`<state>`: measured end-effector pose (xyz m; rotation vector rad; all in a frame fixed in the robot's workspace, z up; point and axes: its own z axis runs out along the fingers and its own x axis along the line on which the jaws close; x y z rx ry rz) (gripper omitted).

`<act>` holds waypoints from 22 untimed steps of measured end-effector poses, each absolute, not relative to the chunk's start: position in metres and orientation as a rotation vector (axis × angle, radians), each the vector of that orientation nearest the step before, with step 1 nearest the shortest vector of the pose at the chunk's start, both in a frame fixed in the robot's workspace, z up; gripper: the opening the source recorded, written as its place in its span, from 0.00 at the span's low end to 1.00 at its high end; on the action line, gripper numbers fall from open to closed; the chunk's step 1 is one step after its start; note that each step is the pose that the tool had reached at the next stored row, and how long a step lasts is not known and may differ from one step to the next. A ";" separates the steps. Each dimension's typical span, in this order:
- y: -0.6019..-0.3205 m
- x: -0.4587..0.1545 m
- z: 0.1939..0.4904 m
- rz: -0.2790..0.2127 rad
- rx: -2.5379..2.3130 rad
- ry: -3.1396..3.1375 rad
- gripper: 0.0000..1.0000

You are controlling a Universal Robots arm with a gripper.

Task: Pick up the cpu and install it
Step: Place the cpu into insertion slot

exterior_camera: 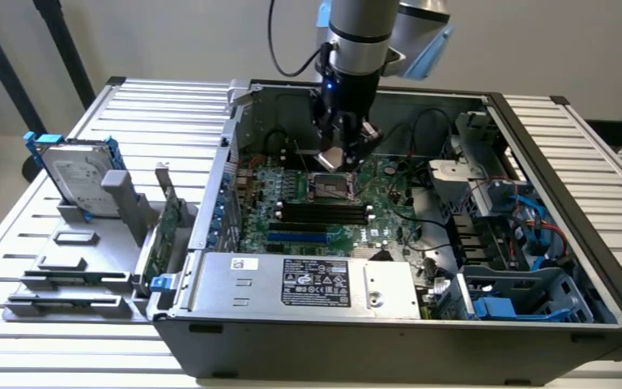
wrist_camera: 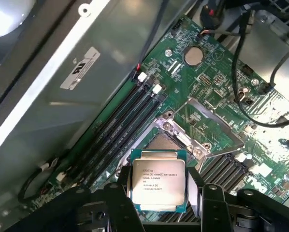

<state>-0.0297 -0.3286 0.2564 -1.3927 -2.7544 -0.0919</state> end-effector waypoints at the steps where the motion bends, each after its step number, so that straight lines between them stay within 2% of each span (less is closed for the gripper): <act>1: -0.329 -0.030 0.255 -0.093 -1.418 -2.742 0.55; 22: -0.329 -0.030 0.242 -0.082 -1.837 -2.464 0.55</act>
